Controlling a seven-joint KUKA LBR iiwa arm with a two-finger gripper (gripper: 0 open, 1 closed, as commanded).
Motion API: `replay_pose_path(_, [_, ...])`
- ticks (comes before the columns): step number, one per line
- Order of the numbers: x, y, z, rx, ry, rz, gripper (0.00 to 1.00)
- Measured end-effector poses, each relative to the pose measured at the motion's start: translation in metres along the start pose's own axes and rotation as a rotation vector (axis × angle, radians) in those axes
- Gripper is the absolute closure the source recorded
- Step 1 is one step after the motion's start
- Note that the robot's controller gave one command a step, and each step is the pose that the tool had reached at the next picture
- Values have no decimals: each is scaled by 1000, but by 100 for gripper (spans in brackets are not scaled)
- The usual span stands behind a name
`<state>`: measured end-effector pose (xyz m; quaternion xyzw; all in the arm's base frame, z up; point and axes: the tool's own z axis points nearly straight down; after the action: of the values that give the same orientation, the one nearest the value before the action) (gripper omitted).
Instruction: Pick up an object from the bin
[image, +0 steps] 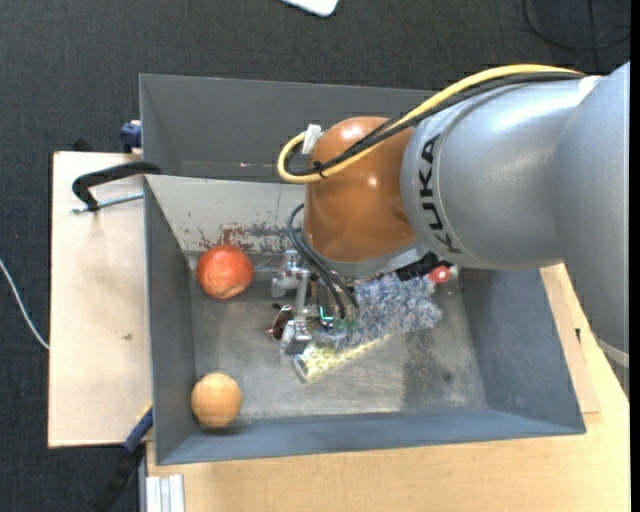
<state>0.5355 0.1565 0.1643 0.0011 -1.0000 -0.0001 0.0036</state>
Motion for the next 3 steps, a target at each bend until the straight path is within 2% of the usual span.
replay_pose_path(1, [-2,-1,-5,-1,-8,2,0])
replay_pose_path(2, [-47,-51,8,-2,-13,-104,0])
replay_pose_path(3, [-58,-70,36,0,-6,-133,0])
